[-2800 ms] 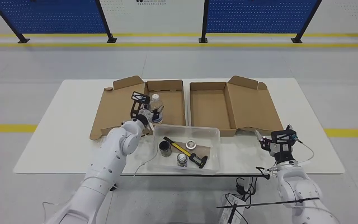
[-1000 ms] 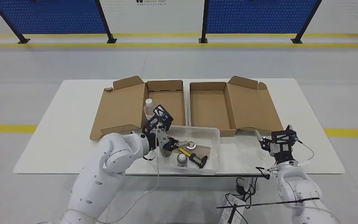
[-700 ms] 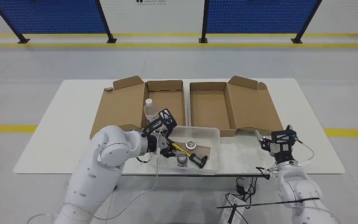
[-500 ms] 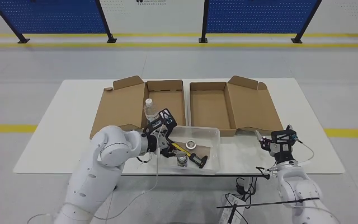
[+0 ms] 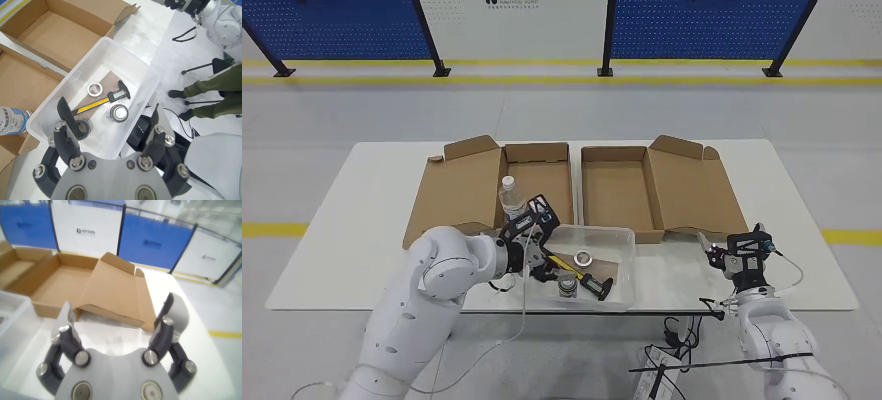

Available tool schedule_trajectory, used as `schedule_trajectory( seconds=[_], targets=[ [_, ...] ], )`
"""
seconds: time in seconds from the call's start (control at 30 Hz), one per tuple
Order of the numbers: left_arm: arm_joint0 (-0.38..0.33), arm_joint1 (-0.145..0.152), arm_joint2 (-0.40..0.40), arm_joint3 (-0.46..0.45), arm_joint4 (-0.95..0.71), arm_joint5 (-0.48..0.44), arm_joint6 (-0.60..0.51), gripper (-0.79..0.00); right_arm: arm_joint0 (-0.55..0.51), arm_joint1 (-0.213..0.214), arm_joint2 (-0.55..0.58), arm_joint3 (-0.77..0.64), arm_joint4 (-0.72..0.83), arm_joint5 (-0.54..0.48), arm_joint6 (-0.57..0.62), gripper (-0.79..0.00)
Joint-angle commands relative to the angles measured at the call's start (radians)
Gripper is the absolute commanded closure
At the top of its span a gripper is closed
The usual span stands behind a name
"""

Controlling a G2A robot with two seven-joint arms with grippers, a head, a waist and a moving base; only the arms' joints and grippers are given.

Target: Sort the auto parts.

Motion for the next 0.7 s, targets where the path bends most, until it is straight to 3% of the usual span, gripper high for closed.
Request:
schedule_trajectory(
  seconds=[0.0, 0.67],
  targets=[
    [-0.001, -0.001, 0.023, 0.005, -0.013, 0.007, 0.021, -0.785, 0.0, 0.0, 0.0, 0.0, 0.0, 0.0, 0.0, -0.785],
    [-0.061, -0.003, 0.176, 0.066, 0.039, 0.131, -0.038, -0.785, 0.0, 0.0, 0.0, 0.0, 0.0, 0.0, 0.0, -0.785]
  ],
)
